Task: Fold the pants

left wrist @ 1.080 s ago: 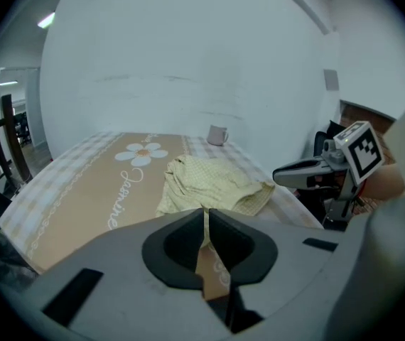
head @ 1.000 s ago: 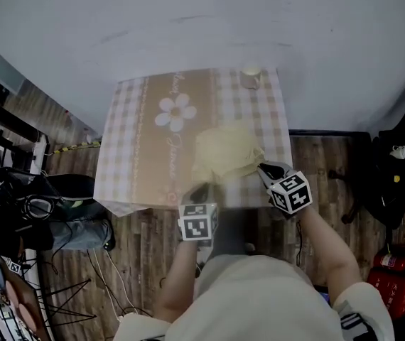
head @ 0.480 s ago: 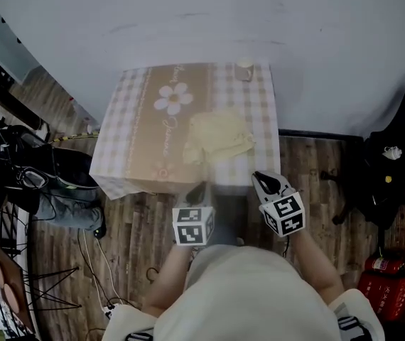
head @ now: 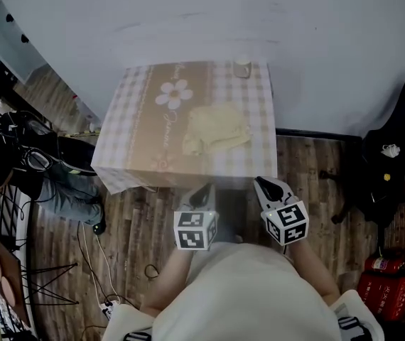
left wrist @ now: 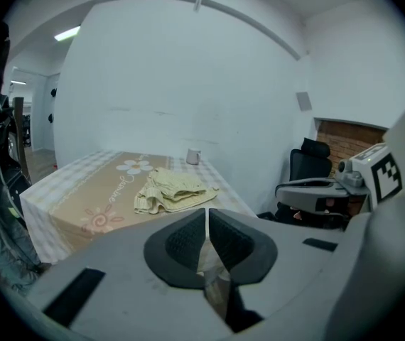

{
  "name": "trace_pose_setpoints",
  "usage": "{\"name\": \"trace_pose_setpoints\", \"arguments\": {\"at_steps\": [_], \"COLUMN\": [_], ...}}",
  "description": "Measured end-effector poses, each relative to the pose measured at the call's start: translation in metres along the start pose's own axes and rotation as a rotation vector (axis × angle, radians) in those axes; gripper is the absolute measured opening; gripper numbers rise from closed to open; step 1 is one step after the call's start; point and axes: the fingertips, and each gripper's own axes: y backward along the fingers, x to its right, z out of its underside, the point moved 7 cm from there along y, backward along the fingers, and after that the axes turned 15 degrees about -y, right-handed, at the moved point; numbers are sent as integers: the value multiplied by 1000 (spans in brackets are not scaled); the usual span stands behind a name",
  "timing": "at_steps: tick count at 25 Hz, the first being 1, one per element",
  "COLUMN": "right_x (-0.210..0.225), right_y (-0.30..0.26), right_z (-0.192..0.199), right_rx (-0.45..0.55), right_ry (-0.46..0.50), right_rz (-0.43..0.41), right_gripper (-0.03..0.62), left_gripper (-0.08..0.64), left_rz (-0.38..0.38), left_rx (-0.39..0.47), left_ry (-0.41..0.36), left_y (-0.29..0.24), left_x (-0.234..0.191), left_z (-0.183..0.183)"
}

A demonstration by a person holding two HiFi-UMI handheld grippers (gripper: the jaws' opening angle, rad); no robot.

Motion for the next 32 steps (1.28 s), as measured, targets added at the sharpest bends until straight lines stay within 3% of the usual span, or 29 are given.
{"name": "trace_pose_setpoints", "arguments": {"at_steps": [8,18,32], "right_x": [-7,-22,-17], "right_y": [6,4,-1], "right_z": [2,2,-2], "right_rx": [11,9,42], "right_ry": [-53,-38,-35], "right_rz": [-50,-131,-83], "right_gripper": [0,0,0], "left_gripper": [14,14,14], "left_rz": [-4,-5,-9], "left_rx": [1,16,14], "left_ry": [-10,-19,-17], "left_y": [6,6,5], "left_x": [5,5,-1], "left_z": [3,-4,-4]}}
